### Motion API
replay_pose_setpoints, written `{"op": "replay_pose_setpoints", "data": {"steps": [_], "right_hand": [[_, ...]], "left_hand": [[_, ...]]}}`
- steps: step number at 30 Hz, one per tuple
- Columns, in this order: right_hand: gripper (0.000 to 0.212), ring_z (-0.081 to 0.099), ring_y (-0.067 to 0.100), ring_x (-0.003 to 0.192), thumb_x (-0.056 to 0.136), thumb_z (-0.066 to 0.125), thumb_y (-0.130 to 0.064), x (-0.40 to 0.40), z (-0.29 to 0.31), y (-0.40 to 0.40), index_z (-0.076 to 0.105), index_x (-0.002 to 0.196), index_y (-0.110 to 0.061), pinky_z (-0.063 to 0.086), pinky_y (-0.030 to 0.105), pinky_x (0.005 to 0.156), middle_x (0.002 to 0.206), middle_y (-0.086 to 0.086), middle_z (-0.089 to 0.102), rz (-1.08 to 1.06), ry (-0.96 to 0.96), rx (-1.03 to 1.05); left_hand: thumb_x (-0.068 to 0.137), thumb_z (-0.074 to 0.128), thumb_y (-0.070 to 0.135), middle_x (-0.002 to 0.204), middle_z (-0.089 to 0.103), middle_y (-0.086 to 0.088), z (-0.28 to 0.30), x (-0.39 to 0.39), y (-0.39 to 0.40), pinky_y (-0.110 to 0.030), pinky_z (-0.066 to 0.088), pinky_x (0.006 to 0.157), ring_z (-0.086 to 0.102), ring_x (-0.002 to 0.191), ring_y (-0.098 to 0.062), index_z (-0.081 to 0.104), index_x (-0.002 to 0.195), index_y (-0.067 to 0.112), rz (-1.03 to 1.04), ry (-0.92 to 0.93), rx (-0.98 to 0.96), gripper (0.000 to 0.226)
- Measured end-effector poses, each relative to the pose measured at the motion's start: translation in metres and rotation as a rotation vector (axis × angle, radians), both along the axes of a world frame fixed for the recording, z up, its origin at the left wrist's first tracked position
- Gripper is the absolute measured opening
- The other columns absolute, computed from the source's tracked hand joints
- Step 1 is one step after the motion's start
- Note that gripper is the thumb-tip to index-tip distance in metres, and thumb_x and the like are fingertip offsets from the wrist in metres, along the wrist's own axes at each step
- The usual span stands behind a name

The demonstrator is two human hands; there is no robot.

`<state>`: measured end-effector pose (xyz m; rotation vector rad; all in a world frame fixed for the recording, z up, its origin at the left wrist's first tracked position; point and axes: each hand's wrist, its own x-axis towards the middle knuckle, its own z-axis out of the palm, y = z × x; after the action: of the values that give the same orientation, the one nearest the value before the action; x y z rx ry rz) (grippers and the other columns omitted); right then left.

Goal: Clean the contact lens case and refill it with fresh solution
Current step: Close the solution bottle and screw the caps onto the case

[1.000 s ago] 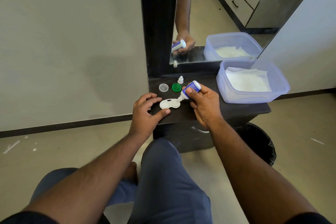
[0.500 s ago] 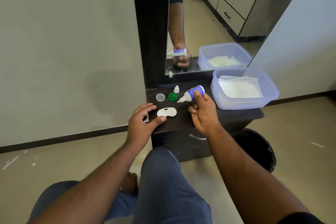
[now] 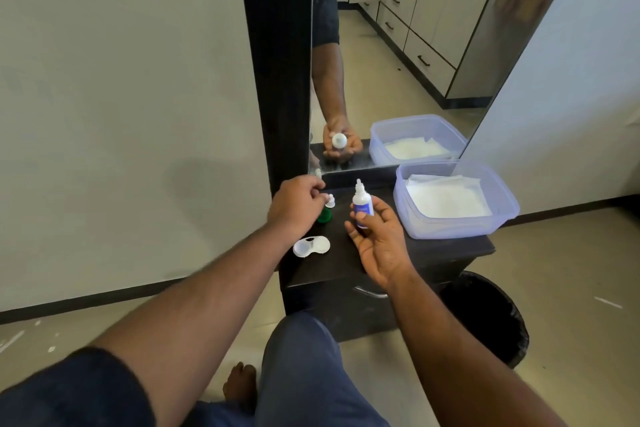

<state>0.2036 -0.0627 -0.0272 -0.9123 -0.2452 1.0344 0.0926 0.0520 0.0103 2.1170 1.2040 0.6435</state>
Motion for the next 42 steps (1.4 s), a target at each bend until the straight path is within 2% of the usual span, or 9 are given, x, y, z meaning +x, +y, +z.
{"op": "replay_pose_setpoints", "data": {"steps": [4,8,13,16,19,23,26,33,42], "right_hand": [[0.036,0.065,0.018,0.094,0.086,0.057,0.010,0.002,-0.002,0.001,0.055,0.117,-0.007,0.053,0.032,0.083,0.112,0.015,0.061,-0.001,0.029,0.009],[0.036,0.066,0.019,0.097,0.083,0.058,0.014,0.002,-0.001,0.001,0.057,0.112,-0.008,0.051,0.037,0.093,0.110,0.013,0.064,-0.022,0.031,-0.005],[0.035,0.062,0.019,0.095,0.081,0.056,0.019,-0.004,0.000,0.001,0.055,0.104,-0.007,0.045,0.039,0.098,0.101,0.012,0.064,-0.064,-0.020,0.021],[0.037,0.061,0.019,0.093,0.079,0.060,0.018,-0.004,-0.002,0.000,0.054,0.106,-0.006,0.051,0.031,0.090,0.100,0.012,0.065,-0.070,-0.114,0.008],[0.043,0.065,0.017,0.095,0.077,0.064,0.016,-0.007,0.001,0.000,0.058,0.113,-0.006,0.052,0.027,0.086,0.106,0.009,0.068,-0.044,-0.233,-0.050],[0.040,0.067,0.012,0.092,0.076,0.067,0.014,-0.013,0.007,-0.001,0.064,0.107,-0.012,0.054,0.025,0.085,0.103,0.006,0.071,-0.044,-0.317,-0.095],[0.039,0.069,0.010,0.089,0.076,0.068,0.013,-0.015,0.009,-0.003,0.065,0.104,-0.014,0.054,0.024,0.081,0.101,0.003,0.072,-0.037,-0.341,-0.103],[0.041,0.069,0.010,0.090,0.076,0.069,0.012,-0.016,0.011,-0.003,0.065,0.108,-0.013,0.055,0.023,0.080,0.103,0.005,0.072,-0.013,-0.379,-0.124],[0.042,0.068,0.014,0.100,0.076,0.072,0.004,-0.015,0.009,-0.003,0.066,0.108,-0.023,0.055,0.033,0.090,0.108,0.001,0.071,0.030,-0.432,-0.189]], "left_hand": [[0.087,0.065,0.035,0.113,0.070,-0.001,0.000,0.024,-0.003,-0.036,0.054,0.084,0.065,0.103,-0.020,0.063,0.122,0.024,-0.062,0.220,0.169,0.037],[0.088,0.063,0.030,0.113,0.070,-0.001,-0.009,0.036,0.002,-0.037,0.053,0.084,0.064,0.103,-0.021,0.067,0.115,0.023,-0.101,0.271,0.185,0.028],[0.089,0.064,0.014,0.107,0.071,-0.005,0.000,0.031,0.001,-0.031,0.052,0.087,0.066,0.099,-0.018,0.068,0.116,0.014,-0.144,-0.025,0.134,0.027],[0.085,0.069,0.013,0.091,0.074,-0.001,0.025,0.015,-0.007,-0.025,0.054,0.082,0.068,0.086,-0.011,0.070,0.111,0.012,-0.133,-0.306,0.141,0.026],[0.082,0.073,0.017,0.086,0.073,0.001,0.044,0.006,-0.010,-0.026,0.057,0.077,0.069,0.080,-0.007,0.070,0.107,0.012,-0.128,-0.406,0.042,0.025],[0.078,0.077,0.023,0.075,0.072,0.000,0.053,0.006,-0.011,-0.036,0.060,0.069,0.069,0.069,-0.010,0.071,0.089,0.012,-0.142,-0.308,0.018,0.016],[0.078,0.077,0.027,0.067,0.068,0.003,0.055,0.008,-0.014,-0.035,0.060,0.065,0.067,0.063,-0.009,0.070,0.078,0.016,-0.155,-0.147,0.022,0.014],[0.079,0.075,0.031,0.067,0.067,0.002,0.062,0.010,-0.016,-0.026,0.054,0.061,0.063,0.061,-0.008,0.070,0.077,0.013,-0.117,-0.002,0.100,0.019],[0.080,0.074,0.032,0.066,0.063,0.004,0.057,0.012,-0.018,-0.017,0.040,0.055,0.059,0.060,-0.006,0.067,0.075,0.015,-0.080,0.014,0.136,0.019]]}}
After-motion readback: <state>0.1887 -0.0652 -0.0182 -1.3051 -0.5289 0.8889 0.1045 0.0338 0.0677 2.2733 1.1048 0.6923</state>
